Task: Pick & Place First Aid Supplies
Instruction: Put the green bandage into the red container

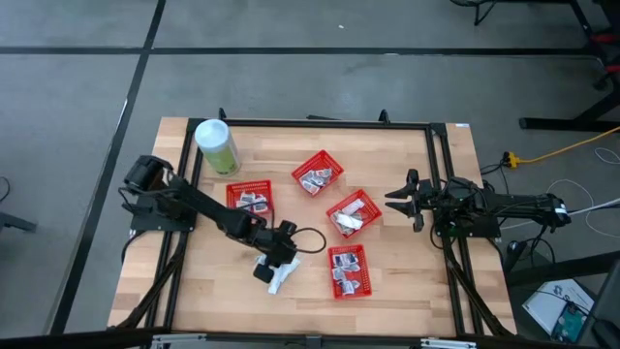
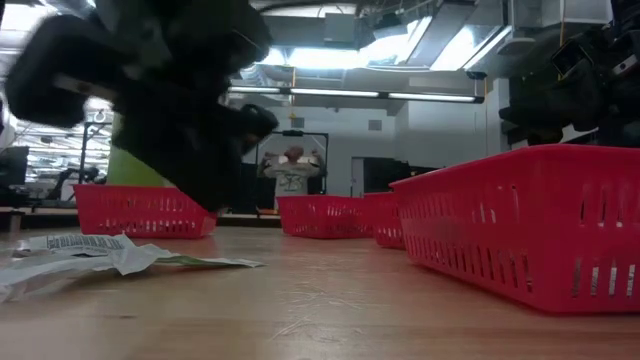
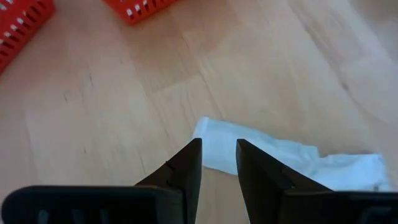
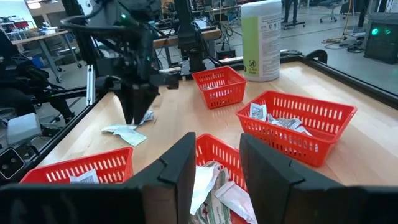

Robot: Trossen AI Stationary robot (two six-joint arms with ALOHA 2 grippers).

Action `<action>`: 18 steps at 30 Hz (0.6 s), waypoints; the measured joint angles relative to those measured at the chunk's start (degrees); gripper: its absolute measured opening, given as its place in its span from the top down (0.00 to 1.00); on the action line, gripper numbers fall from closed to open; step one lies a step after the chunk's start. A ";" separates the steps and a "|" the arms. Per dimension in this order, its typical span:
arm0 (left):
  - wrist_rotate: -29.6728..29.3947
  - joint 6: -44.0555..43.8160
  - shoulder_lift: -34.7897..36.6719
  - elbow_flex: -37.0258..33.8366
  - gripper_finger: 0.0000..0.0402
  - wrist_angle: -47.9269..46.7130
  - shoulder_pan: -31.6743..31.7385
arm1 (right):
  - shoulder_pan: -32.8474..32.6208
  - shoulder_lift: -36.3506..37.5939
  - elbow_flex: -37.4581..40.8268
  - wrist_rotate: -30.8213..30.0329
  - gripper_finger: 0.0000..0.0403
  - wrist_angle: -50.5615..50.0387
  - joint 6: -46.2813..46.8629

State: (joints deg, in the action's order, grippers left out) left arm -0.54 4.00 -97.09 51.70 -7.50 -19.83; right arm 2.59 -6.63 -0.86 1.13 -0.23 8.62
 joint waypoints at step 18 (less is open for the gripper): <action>4.86 1.34 -8.83 0.18 0.77 6.34 4.28 | 0.01 0.01 0.00 -0.01 0.69 -0.02 0.08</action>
State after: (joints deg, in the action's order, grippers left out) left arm 4.32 5.34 -105.92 51.88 -1.17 -15.55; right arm 2.60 -6.62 -0.86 1.12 -0.25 8.70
